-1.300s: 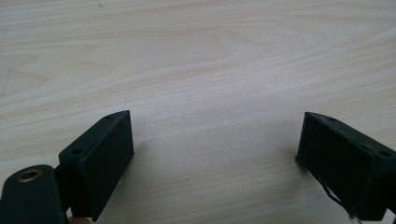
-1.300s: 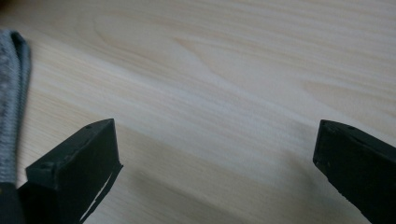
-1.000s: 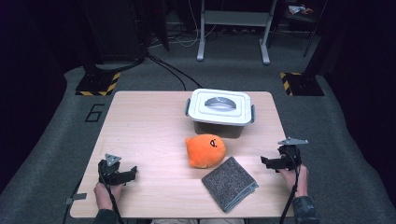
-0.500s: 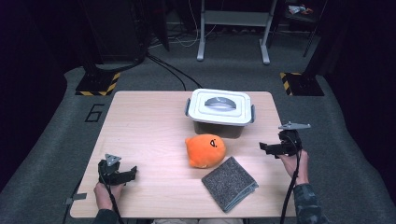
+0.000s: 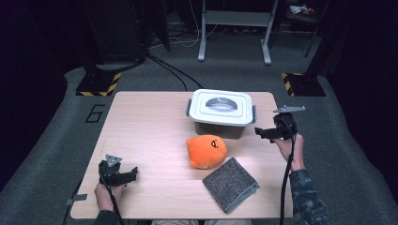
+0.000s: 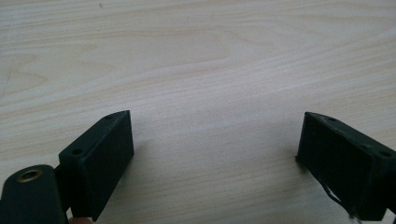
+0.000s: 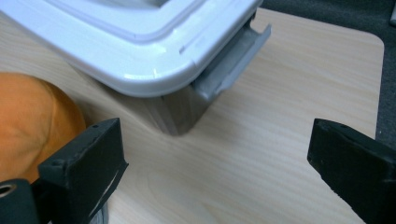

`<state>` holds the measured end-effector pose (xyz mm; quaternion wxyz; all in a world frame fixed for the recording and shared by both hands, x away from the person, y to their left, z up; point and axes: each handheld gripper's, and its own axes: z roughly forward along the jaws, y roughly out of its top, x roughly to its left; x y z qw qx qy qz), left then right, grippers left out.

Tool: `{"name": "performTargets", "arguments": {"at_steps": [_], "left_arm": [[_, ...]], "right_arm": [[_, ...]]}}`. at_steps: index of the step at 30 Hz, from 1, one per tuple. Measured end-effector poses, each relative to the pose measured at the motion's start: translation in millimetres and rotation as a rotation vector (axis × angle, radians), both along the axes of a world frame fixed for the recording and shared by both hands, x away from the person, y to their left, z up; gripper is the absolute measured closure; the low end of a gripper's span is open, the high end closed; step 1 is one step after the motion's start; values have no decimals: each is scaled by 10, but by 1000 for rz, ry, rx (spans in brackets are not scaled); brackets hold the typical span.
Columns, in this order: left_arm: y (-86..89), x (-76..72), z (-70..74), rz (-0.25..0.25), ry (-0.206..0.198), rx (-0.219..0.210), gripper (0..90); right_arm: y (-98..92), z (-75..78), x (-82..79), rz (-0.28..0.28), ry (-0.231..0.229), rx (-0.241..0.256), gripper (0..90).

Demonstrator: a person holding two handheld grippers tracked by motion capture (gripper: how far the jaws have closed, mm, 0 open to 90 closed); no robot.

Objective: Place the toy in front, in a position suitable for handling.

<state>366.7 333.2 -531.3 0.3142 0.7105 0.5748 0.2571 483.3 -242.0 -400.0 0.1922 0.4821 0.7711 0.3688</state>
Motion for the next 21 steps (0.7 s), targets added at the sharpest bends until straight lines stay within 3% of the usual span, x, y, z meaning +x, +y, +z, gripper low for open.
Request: {"name": "performTargets", "arguments": {"at_steps": [7, 12, 13, 15, 21], "left_arm": [[0, 0, 0, 0, 0, 0, 102], [0, 0, 0, 0, 0, 0, 102], [0, 0, 0, 0, 0, 0, 102], [0, 0, 0, 0, 0, 0, 102], [0, 0, 0, 0, 0, 0, 102]], "right_arm": [[125, 147, 217, 10, -15, 35, 153], [207, 138, 358, 10, 1, 37, 261], [250, 123, 408, 3, -3, 35, 316], [264, 111, 438, -2, 2, 30, 332], [296, 68, 557, -21, 35, 67, 437]]}}
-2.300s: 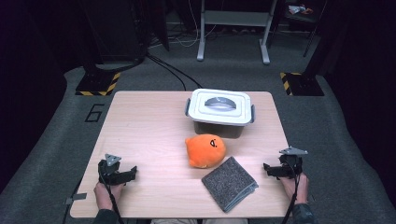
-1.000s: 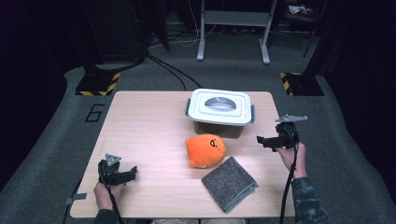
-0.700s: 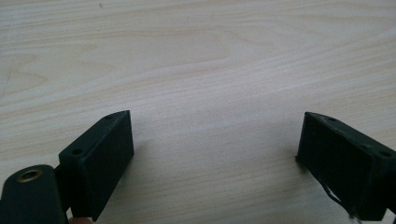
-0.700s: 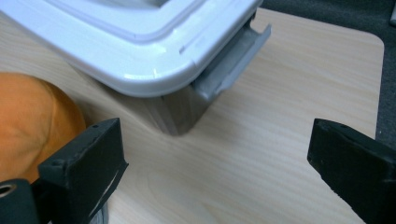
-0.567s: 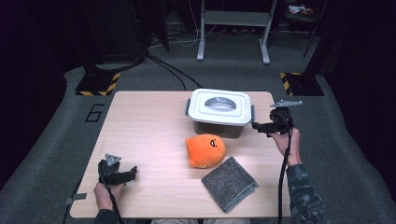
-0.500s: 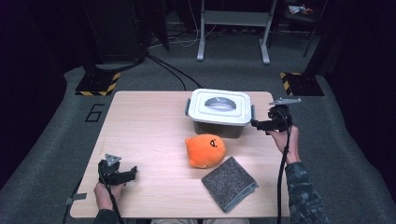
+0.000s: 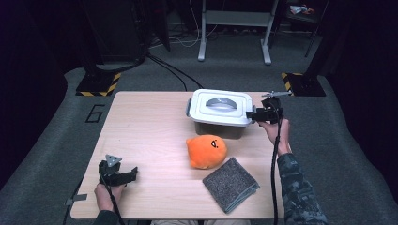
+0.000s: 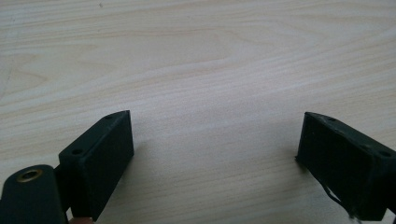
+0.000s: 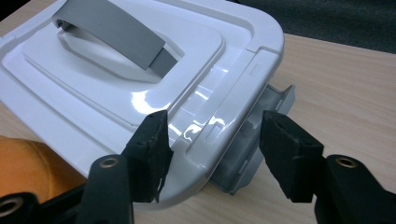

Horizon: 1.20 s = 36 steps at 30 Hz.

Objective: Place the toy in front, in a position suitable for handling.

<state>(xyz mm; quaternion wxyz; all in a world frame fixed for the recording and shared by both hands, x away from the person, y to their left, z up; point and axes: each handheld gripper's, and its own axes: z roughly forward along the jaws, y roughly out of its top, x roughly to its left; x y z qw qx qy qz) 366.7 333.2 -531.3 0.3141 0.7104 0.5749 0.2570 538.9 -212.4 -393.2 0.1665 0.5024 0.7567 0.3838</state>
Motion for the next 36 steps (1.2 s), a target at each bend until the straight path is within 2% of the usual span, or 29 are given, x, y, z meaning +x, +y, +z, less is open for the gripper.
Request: {"name": "performTargets", "arguments": {"at_steps": [6, 8, 17, 18, 21, 23, 26, 36], "left_arm": [[0, 0, 0, 0, 0, 0, 102], [0, -1, 0, 0, 0, 0, 102], [-3, 0, -4, 4, -5, 1, 102], [-3, 0, -3, 4, -5, 1, 102], [-1, -1, 0, 1, 0, 1, 102], [-2, -1, -1, 2, -2, 0, 102], [-1, -1, 0, 0, 0, 1, 102], [-1, -1, 0, 1, 0, 1, 102]], "right_arm": [[48, -38, 47, 5, 31, 23, 531], [65, -39, 49, -5, 26, 21, 546], [87, -52, 73, -27, 17, 24, 548], [89, -57, 86, -28, 5, 18, 550], [101, -58, 89, -32, 12, 27, 551], [105, -62, 105, -23, 3, 23, 553], [122, -60, 135, -24, 17, 32, 555], [194, -69, 206, -4, 18, 44, 558]]}}
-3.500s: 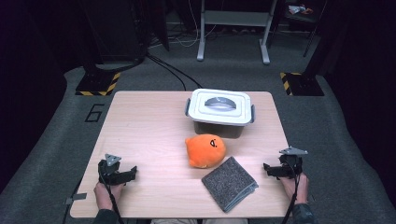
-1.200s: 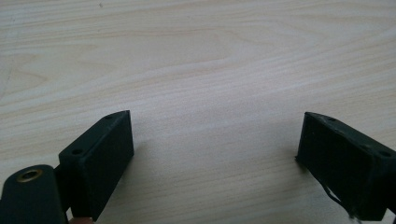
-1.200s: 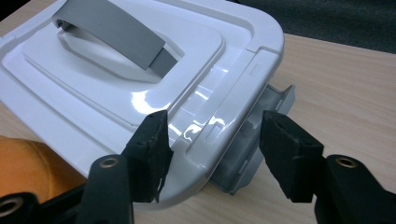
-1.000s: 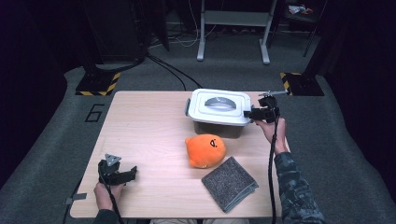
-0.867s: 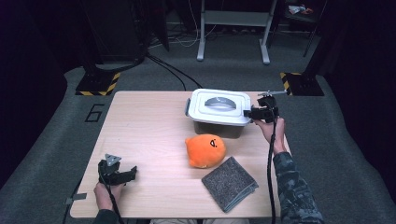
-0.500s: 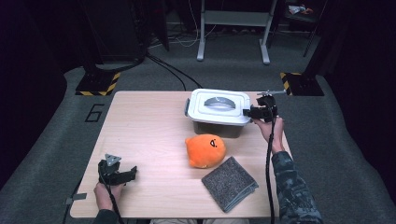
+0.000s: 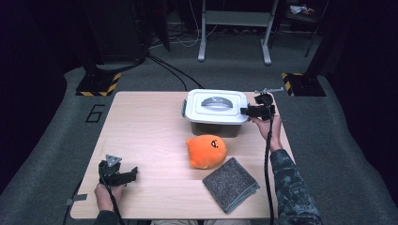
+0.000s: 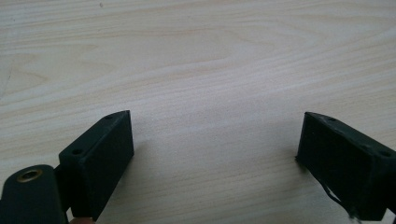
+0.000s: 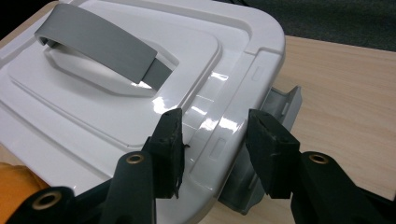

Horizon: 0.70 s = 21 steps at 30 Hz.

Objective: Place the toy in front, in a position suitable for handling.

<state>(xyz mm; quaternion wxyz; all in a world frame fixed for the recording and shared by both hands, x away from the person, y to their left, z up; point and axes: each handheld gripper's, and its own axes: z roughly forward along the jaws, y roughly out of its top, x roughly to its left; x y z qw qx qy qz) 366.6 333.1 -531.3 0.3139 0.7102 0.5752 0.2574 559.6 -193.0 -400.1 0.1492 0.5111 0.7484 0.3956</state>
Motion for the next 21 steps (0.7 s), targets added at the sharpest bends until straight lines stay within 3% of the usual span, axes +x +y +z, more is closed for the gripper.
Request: {"name": "performTargets", "arguments": {"at_steps": [21], "left_arm": [[0, 0, 0, 0, 0, 0, 102]], "right_arm": [[137, -20, 111, 51, -6, 18, 558]]}}
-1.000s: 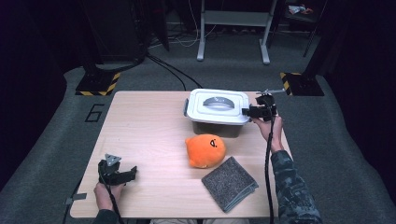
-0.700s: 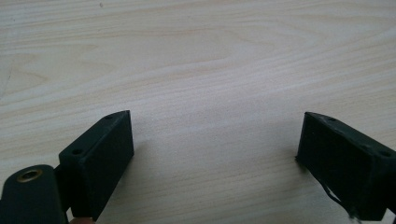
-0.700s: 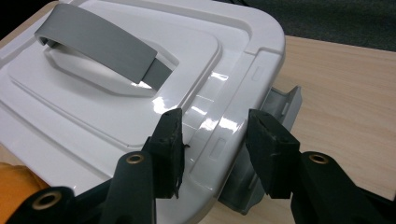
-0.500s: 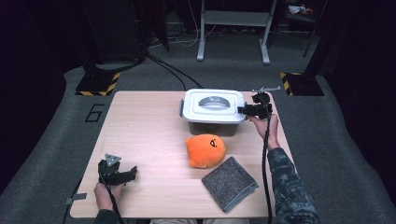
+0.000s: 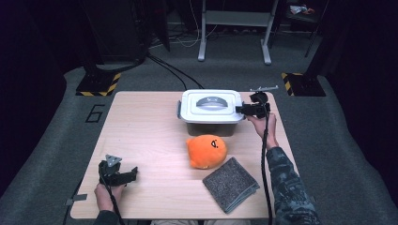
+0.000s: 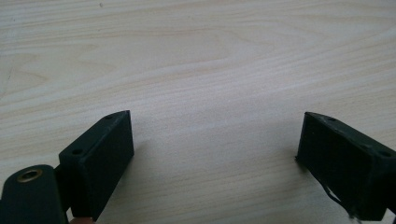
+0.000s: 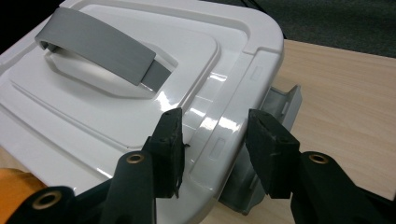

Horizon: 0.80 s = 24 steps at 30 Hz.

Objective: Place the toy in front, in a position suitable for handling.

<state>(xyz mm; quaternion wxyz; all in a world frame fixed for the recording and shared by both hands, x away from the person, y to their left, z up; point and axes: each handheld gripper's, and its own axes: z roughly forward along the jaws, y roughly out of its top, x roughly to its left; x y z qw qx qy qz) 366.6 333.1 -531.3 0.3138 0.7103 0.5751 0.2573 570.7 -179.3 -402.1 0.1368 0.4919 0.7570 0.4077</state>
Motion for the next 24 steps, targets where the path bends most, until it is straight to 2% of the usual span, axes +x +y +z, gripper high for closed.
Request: {"name": "performTargets", "arguments": {"at_steps": [24], "left_arm": [[0, 0, 0, 0, 0, 0, 102]], "right_arm": [[314, -5, 86, 38, -3, 2, 562]]}}
